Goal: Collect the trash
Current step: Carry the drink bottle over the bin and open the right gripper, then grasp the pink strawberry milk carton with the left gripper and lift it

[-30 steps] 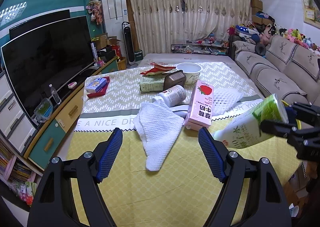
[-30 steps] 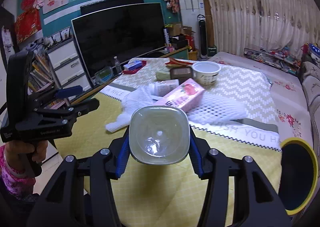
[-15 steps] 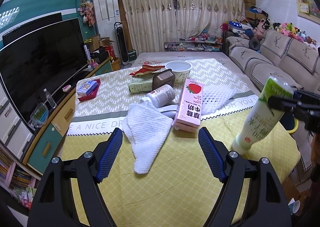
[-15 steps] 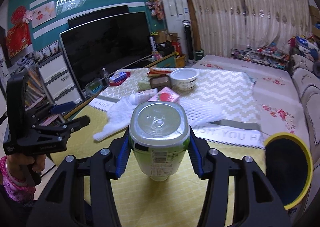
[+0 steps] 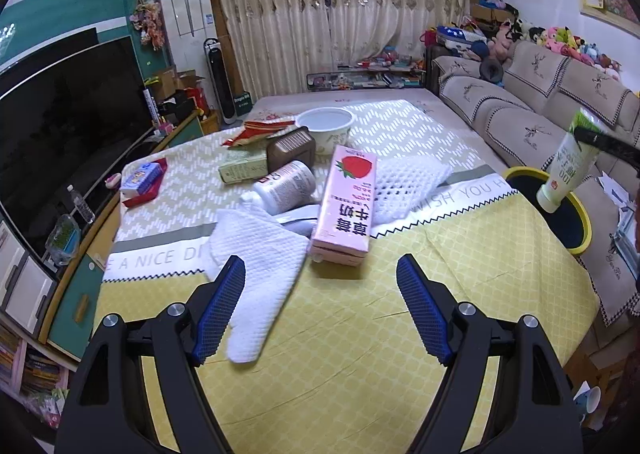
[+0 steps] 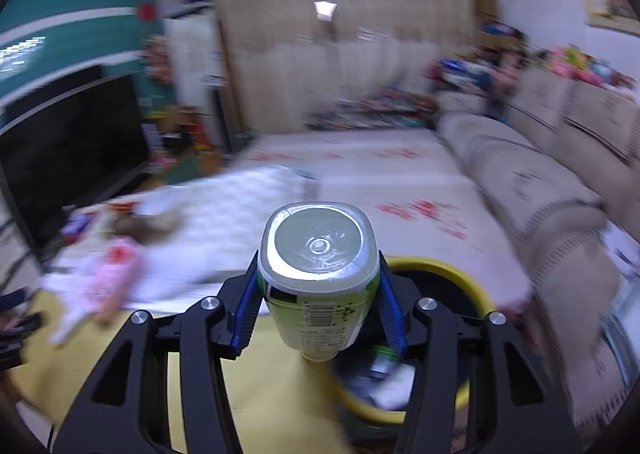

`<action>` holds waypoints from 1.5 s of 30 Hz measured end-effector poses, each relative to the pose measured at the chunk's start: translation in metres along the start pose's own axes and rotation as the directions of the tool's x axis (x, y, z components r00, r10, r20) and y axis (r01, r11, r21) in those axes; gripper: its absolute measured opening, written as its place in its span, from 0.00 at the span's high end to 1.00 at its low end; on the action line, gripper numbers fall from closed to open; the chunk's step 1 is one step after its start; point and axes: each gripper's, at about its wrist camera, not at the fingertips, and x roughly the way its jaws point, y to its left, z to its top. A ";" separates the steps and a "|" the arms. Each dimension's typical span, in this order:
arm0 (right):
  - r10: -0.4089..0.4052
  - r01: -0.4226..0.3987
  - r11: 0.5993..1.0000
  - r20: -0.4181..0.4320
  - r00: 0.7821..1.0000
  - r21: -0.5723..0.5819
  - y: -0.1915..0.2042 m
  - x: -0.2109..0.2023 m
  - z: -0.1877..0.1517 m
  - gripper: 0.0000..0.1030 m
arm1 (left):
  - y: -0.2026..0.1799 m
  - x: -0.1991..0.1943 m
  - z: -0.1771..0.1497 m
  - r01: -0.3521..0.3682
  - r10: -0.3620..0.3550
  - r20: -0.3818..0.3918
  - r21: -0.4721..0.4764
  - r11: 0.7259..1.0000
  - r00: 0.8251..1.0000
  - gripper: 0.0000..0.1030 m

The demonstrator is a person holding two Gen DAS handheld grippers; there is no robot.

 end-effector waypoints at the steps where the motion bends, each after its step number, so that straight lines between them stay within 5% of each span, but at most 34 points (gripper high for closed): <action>1: -0.020 0.020 1.000 -0.021 1.000 0.014 -0.008 0.010 -0.002 0.52 | -0.001 0.002 0.000 0.002 -0.002 -0.004 0.002 1.000 1.000 0.25; 10: -0.096 0.118 0.990 -0.242 0.966 0.079 -0.048 0.100 -0.044 0.52 | -0.010 0.029 0.002 0.000 0.002 -0.052 0.032 0.999 0.999 0.25; 31: -0.051 0.060 0.998 -0.204 0.978 0.035 -0.023 0.084 -0.038 0.51 | -0.014 0.108 0.027 0.026 -0.015 -0.093 0.112 0.993 0.996 0.25; 45: -0.037 0.047 0.998 -0.221 0.974 0.037 -0.021 0.090 -0.042 0.51 | -0.023 0.138 0.030 0.012 0.007 -0.127 0.143 0.990 0.992 0.40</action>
